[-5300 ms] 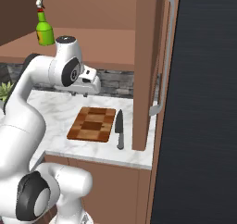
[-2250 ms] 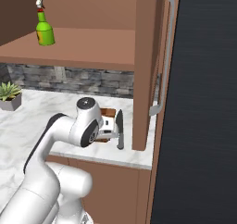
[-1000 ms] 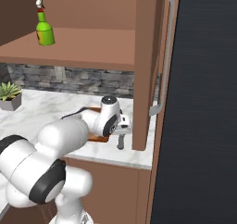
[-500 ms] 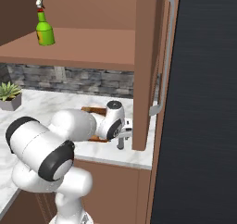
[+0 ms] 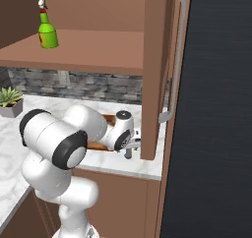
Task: Move the cutting board and knife to the sink. Then move spray from the cabinet to the counter.
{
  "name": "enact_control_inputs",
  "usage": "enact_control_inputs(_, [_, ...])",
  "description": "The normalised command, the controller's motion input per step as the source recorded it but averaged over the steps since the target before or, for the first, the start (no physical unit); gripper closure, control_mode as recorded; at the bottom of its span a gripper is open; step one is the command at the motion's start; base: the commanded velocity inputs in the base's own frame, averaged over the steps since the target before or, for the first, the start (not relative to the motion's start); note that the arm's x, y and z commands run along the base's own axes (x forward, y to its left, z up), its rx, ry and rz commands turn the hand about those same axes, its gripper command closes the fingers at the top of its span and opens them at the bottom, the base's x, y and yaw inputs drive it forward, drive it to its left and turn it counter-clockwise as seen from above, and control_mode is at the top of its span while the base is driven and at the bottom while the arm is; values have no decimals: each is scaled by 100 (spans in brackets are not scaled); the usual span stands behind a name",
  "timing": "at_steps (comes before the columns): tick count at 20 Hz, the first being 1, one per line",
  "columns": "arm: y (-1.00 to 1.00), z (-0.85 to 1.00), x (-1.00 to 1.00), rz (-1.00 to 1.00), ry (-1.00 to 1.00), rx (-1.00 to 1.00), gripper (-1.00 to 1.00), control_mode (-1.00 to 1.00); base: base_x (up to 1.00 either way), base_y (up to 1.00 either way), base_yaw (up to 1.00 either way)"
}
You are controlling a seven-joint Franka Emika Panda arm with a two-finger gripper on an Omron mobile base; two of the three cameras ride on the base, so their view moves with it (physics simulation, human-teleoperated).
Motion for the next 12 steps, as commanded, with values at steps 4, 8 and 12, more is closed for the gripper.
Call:
enact_control_inputs(4, [-11,-27,13,1,0,0,-100,-100,0,0,0])
enact_control_inputs(8, [0,-37,13,1,0,0,100,-100,0,0,0])
enact_control_inputs(12, [0,-34,0,1,0,0,100,-100,0,0,0])
